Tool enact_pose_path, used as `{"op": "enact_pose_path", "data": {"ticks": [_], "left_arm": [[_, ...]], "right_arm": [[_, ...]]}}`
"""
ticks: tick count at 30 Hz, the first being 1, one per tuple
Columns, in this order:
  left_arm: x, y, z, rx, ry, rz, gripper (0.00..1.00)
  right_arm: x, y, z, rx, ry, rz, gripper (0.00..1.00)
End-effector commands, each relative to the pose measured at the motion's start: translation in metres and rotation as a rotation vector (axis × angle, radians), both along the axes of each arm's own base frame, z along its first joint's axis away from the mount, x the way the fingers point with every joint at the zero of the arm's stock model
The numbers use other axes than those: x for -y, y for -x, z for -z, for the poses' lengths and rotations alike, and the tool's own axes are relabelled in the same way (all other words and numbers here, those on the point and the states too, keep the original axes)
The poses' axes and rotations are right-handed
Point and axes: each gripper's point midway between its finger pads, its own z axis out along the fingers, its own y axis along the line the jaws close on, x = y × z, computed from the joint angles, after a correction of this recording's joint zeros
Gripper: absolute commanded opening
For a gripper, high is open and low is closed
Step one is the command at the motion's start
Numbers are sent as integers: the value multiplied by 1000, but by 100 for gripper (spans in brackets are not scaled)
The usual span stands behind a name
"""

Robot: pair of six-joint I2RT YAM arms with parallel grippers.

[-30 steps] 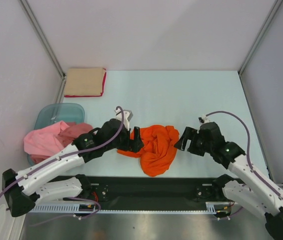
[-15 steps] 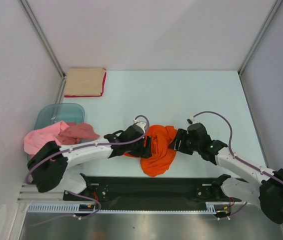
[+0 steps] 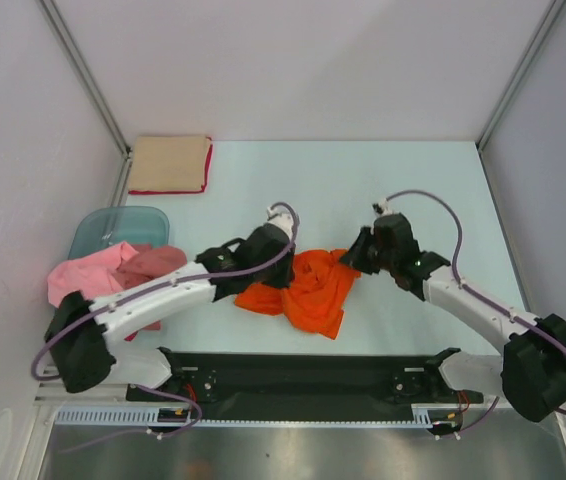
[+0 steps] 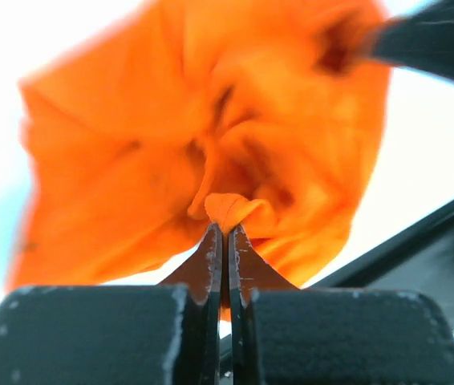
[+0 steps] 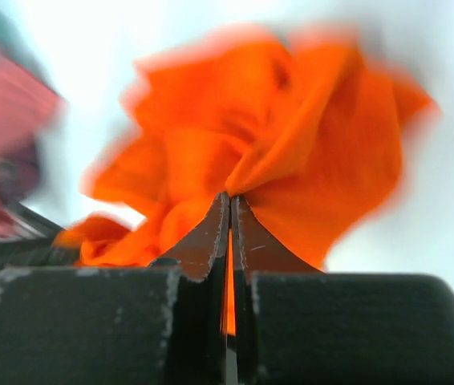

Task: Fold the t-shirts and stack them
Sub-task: Flatten the tshirt out

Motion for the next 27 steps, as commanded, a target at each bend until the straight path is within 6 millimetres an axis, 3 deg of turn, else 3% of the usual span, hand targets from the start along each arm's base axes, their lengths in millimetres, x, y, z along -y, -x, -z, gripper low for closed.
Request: {"op": "enact_pose_path", "data": {"ticks": [1,3,4,5,6,7,8,9,10,11,12,15,18,21,23,25,27], "left_arm": [[-22,-30,-121,284,69,-66,0],[-47,-33,-190,399,139,-117,0],[-61,-35,-215,461,145,-141,0],[-77,-31,-246,523,181,-169,0],[-93,-28,-285,593,222,-202,0],[-109,-27,-308,662,212,-228,0],[-120,-22,-330,711,233,-243,0],[-138,-9,-372,790,302,-265,1],[-151,-4,-391,841,307,-280,0],[-167,8,-423,900,367,-301,0],[-177,17,-440,936,399,-311,0],[-210,43,-485,1042,489,-346,0],[-226,59,-509,1116,549,-348,0],[-236,64,-514,1146,542,-362,0],[-235,57,-511,1144,515,-378,0],[-234,47,-506,1141,464,-408,0],[-233,33,-502,1153,423,-456,0]], "right_arm": [[-18,-62,-122,303,-84,10,0],[-25,-80,-164,392,-109,8,0],[-29,-86,-184,438,-119,-5,0],[-39,-99,-230,517,-163,-16,0],[-44,-104,-250,550,-178,-25,0],[-50,-110,-274,591,-202,-35,0],[-59,-116,-312,651,-250,-57,0],[-64,-118,-335,689,-283,-71,0],[-69,-117,-354,720,-318,-90,0],[-73,-109,-391,783,-371,-116,0],[-78,-109,-400,797,-389,-128,0],[-92,-86,-432,830,-476,-217,0],[-103,-49,-437,851,-491,-319,0],[-114,2,-434,876,-508,-465,0],[-131,43,-424,854,-540,-590,0],[-143,70,-397,790,-533,-660,0],[-164,112,-377,723,-563,-771,0]]}}
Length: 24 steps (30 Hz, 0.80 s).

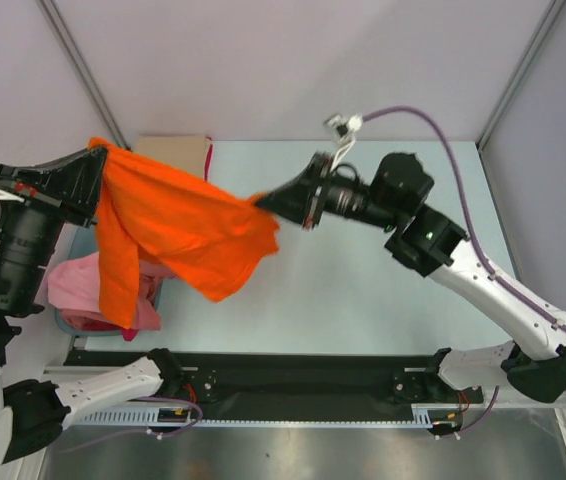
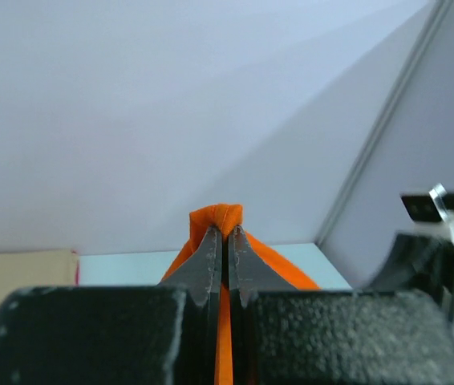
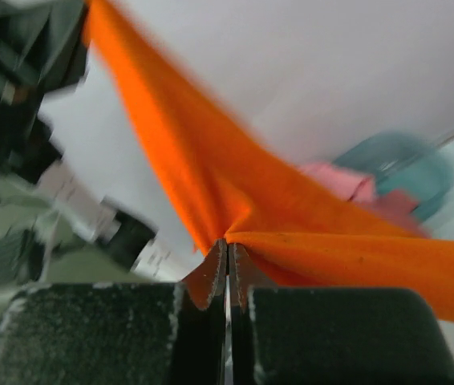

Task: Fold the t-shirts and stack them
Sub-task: Flatten the tshirt out

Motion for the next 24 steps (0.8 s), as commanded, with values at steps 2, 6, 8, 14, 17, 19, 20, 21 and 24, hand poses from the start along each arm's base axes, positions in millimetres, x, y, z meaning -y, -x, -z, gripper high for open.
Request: {"op": "enact_pose_path", "data": {"ticks": [2,6,8,14,17,19,20,21,24], "left_arm": [[-2,-34,3,17,-66,-179,0],[7,-52,-8,56,-82,-236,0],[24,-61,-11,87,-90,-213,0],[147,-120,56,-34,-225,46,0],[210,-149,123,-162,-273,150,0],[253,-169,176,-256,-329,202,0],[273,-170,192,-279,-346,234,0],[292,-173,212,-312,-371,269,0],[352,-181,278,-419,-477,346,0]], "right_arm": [[-28,72,42,-21,65,-192,0],[-47,135,63,-50,59,-352,0],[-45,144,79,-63,92,-345,0],[19,44,174,-340,251,235,0],[84,8,237,-458,310,523,0],[122,3,283,-585,312,645,0],[147,-4,305,-652,334,732,0],[158,-4,317,-715,313,772,0],[199,6,357,-815,350,901,5]]}}
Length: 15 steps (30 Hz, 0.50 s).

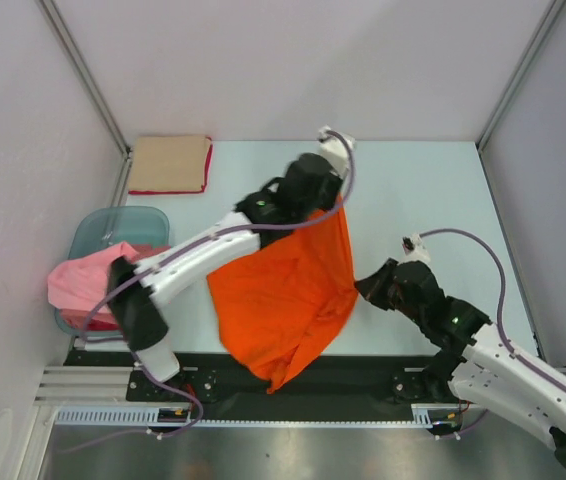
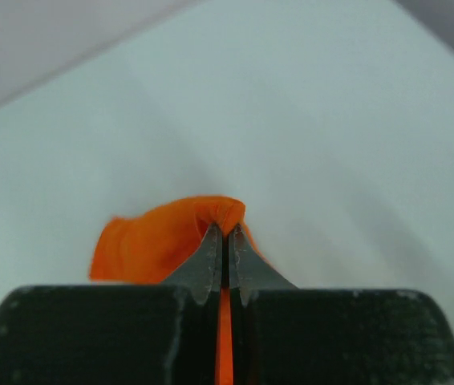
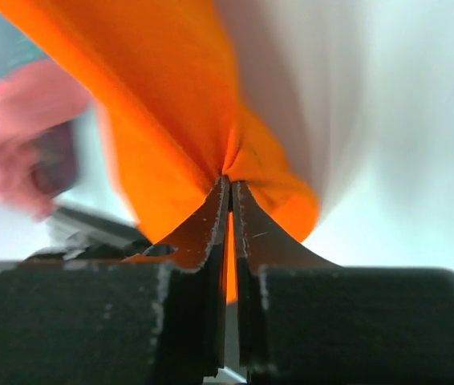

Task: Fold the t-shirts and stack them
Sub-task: Flatten the tshirt out

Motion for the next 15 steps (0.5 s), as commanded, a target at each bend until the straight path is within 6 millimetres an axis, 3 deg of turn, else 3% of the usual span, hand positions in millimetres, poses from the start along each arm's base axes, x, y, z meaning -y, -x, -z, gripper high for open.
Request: {"op": "enact_pose_path", "data": {"ticks": [1,2,5,7,8,9,11,12,13,14,15], "left_arm": [[64,11,19,-70,44,120,0],[83,4,47,-121,-2,133,0],[108,1,83,-202,-53,154,0],[112,-1,92,-225,-71,153,8],[110,-2,90,-229,-85,144,16],[107,-3,91,-229,-99,134,36],[93,-5,88,-219,-137,96,53],[81,-3,73,-200,-138,77,67],[65,-4,64,-187,-150,36,72],[50,1,77,-206,-184,13,78],[37,4,76,-217,-177,-11,88]], "right_arm": [[47,10,37,-137,35,215,6],[56,14,44,-161,64,237,9],[76,18,48,-179,116,318,14],[86,16,48,-171,145,360,16],[90,17,49,-179,164,374,17],[94,15,49,-175,178,396,18],[100,15,51,-182,211,412,23],[101,12,49,-179,225,426,25],[103,11,48,-178,237,433,27],[105,9,47,-172,259,431,32],[106,6,45,-168,283,436,35]]}}
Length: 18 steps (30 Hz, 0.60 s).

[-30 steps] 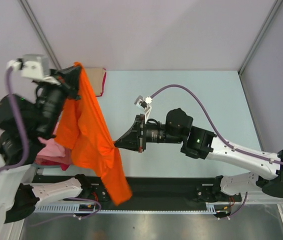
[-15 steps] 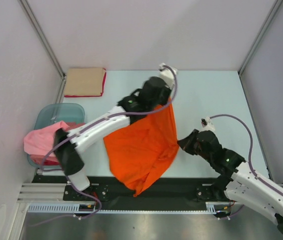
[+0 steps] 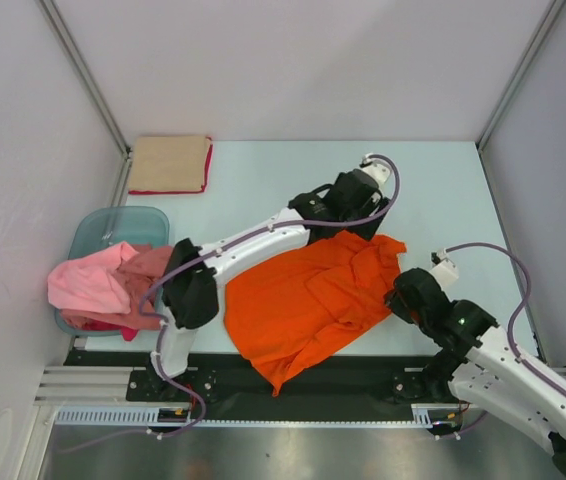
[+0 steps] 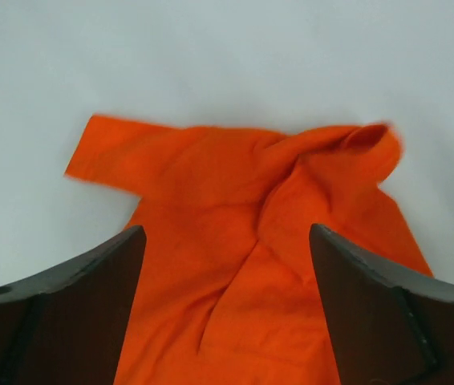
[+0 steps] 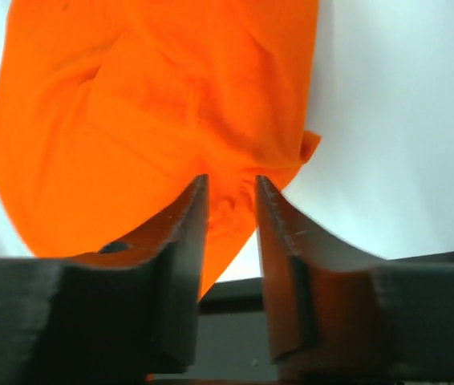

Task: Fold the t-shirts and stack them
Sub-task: Flatten the tshirt out

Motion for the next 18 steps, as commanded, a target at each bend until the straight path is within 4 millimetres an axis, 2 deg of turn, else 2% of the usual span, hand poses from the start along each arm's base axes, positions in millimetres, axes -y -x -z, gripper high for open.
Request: {"op": "enact_pose_path", "data": {"ticks": [1,2,3,4,5,6,7,8,9,10,11,12,13,14,16,17,18], "left_arm": [[-73,8,-93,97,94,-133,90],[-93,16,-64,49,53,-159,90],[-107,23,-64,22,94,-193,91],[-129,29,-83,34,163,-218,91],[-150,42,-47,-23,119,-241,91],[-161,50,-38,-61,150,-270,90],[-176,54,-26,-90,157,-307,88],[-196,72,-2,-149,169,-354,87],[-202,82,10,-193,183,-362,85],[-209,88,21,-222,201,-386,84],[-220,103,47,-279,204,-431,83],[-224,110,58,-308,211,-449,82],[-228,113,69,-327,214,-472,81],[-237,121,92,-372,194,-529,81],[-250,123,111,-410,162,-603,81],[-253,124,119,-435,157,-636,81],[-256,123,130,-457,127,-662,82]], "right_arm": [[14,-18,-21,56,78,71,40],[13,-22,-24,67,89,62,53],[13,-26,-22,62,148,18,58],[7,-37,-31,96,141,7,64],[8,-45,-36,108,148,10,71],[3,-51,-31,91,200,-70,74],[-8,-66,-45,147,171,-95,75],[-7,-77,-48,154,179,-104,75],[-14,-83,-49,160,164,-139,75],[-16,-99,-49,170,180,-154,75],[-18,-107,-49,170,173,-161,73],[-14,-116,-47,160,149,-163,71],[-17,-127,-46,164,148,-178,68],[-19,-140,-41,138,153,-185,66],[-23,-155,-34,112,185,-252,64],[-31,-171,-30,89,217,-293,63],[-41,-176,-27,72,222,-361,64]]}}
